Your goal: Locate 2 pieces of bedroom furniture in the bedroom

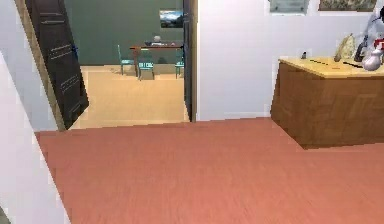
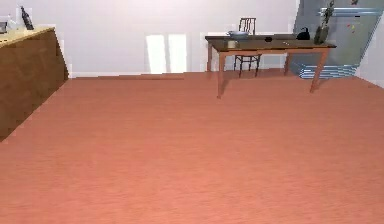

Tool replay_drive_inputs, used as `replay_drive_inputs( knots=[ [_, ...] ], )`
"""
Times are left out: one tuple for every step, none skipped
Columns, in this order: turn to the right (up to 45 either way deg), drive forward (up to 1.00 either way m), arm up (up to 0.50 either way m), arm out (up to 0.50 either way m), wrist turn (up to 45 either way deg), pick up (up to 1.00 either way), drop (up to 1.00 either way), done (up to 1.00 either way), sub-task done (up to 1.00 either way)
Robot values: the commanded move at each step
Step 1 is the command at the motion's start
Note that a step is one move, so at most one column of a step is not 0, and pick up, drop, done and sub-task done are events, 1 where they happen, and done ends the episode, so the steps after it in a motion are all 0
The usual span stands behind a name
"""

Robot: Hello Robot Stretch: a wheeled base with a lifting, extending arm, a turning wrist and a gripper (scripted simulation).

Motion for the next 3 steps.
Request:
replay_drive_inputs(
  knots=[
    [45.0,0.0,0.0,0.0,0.0,0.0,0.0,0.0,0.0],
    [45.0,0.0,0.0,0.0,0.0,0.0,0.0,0.0,0.0],
    [45.0,0.0,0.0,0.0,0.0,0.0,0.0,0.0,0.0]
  ],
)
